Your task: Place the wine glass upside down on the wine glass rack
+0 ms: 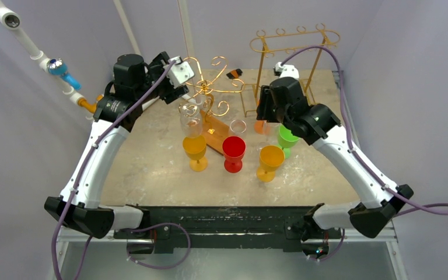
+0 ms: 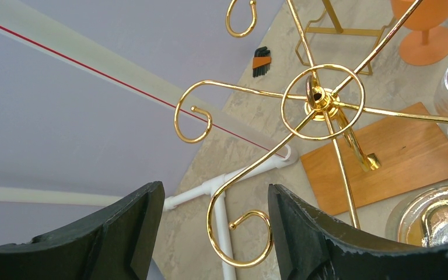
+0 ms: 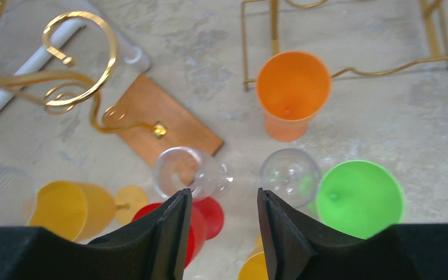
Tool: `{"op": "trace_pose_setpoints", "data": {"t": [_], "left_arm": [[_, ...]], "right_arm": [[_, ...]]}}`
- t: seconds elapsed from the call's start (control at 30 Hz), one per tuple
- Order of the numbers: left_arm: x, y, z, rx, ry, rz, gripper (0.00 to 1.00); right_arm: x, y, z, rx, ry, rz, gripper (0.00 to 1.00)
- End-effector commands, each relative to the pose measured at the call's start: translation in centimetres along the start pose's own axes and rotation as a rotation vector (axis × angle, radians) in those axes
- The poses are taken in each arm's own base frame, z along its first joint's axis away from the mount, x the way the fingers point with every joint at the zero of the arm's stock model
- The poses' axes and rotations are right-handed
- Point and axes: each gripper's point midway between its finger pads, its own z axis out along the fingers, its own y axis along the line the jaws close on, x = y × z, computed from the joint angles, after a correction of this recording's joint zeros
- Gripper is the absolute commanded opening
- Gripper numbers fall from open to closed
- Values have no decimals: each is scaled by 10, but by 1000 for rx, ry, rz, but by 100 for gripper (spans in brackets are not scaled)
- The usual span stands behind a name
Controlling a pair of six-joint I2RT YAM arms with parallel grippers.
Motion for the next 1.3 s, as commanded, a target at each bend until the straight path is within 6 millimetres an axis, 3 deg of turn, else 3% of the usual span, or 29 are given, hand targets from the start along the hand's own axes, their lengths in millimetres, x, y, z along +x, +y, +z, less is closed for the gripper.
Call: {"op": "trace_pose_setpoints", "data": {"t": [0.0,0.2,0.43,0.77,0.9,1.07,1.27], "left_arm": [[2,9,-6,-47,19,-13,69],[1,10,-6,-50,18,-10,69],[1,9,-6,-45,16,-14,69],[0,10,-6,-45,16,-6,69],[1,10,-6,-45,16,-2,69],[0,10,-6,-45,15,-1,69],[0,10,-5,-44,15,-2,69]], "right_arm": [[15,39,9,-114,37,64,52],[28,54,29,-145,69,105,50],[61,65,66,-122,168,92,50],[72,55,95,-30,169,49,49],[84,48,103,1,174,40,42],[93,35,107,53,180,5,25],[83,17,103,114,149,-23,11]]}}
